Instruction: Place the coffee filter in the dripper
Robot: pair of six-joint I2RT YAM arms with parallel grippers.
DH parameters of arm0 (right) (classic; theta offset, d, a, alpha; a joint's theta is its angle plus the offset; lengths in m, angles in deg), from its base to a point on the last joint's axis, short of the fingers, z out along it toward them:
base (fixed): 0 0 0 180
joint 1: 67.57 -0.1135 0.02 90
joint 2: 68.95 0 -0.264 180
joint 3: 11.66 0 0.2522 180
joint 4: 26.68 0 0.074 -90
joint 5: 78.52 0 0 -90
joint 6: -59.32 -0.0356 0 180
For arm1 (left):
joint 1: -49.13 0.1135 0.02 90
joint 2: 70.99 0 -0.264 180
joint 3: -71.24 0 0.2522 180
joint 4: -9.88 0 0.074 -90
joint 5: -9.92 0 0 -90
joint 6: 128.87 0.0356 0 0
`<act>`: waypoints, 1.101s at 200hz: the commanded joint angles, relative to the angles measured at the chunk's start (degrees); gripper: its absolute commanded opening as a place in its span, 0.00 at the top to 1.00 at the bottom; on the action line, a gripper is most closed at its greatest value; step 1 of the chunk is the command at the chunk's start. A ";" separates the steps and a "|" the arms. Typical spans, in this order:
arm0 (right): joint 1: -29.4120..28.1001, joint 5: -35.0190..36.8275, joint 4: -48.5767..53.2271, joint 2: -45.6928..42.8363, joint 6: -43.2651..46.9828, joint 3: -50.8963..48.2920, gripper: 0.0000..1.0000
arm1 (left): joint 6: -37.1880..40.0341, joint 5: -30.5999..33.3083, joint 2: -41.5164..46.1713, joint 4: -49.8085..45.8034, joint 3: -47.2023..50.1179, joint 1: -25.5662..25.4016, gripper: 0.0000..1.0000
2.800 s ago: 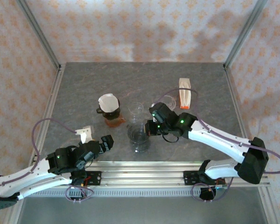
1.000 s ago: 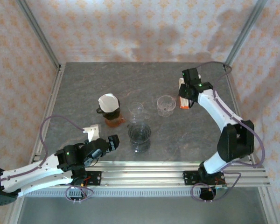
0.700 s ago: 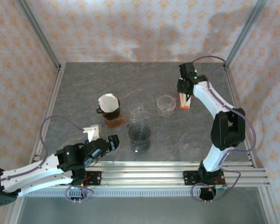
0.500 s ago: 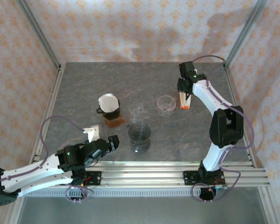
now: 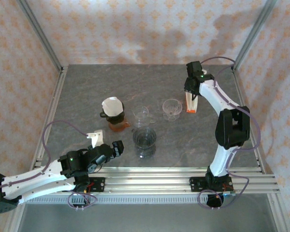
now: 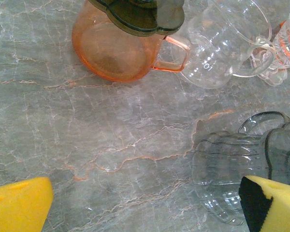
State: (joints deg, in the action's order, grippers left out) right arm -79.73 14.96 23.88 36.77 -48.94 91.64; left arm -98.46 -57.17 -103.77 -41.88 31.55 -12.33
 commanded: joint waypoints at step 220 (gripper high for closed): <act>0.56 3.23 -0.16 3.01 -5.79 0.81 0.79 | -0.04 -2.05 -0.36 2.42 2.19 2.87 0.00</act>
State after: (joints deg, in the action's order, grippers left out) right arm -79.51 15.20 23.88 40.31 -53.62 93.17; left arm -98.44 -59.16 -103.77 -40.38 32.97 -10.34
